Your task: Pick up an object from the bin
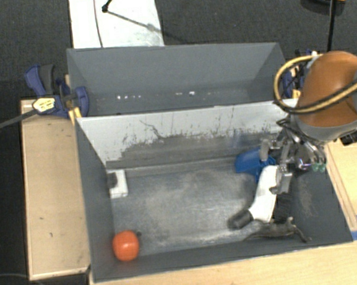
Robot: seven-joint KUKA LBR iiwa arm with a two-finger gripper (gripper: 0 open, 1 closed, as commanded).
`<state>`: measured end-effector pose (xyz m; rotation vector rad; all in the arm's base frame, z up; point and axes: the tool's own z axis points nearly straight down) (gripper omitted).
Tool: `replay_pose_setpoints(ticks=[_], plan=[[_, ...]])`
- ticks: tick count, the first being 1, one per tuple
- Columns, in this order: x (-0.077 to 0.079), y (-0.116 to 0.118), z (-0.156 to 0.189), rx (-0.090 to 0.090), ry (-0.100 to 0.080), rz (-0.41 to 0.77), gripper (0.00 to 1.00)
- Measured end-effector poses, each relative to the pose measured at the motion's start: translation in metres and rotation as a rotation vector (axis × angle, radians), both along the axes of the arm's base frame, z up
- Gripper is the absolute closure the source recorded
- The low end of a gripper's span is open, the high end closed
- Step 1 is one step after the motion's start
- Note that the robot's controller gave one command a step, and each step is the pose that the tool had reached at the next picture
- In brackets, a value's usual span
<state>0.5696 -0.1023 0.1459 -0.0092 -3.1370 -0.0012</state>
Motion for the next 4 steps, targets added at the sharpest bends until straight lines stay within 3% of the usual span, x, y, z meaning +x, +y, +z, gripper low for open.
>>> replay_pose_setpoints(ticks=[1, 3, 4], plan=[[0.002, 0.000, 0.005, -0.001, -0.008, 0.003, 0.00], [0.000, -0.001, -0.018, 0.000, -0.008, 0.534, 0.00], [0.006, -0.002, -0.023, -0.001, -0.012, 0.648, 0.00]])
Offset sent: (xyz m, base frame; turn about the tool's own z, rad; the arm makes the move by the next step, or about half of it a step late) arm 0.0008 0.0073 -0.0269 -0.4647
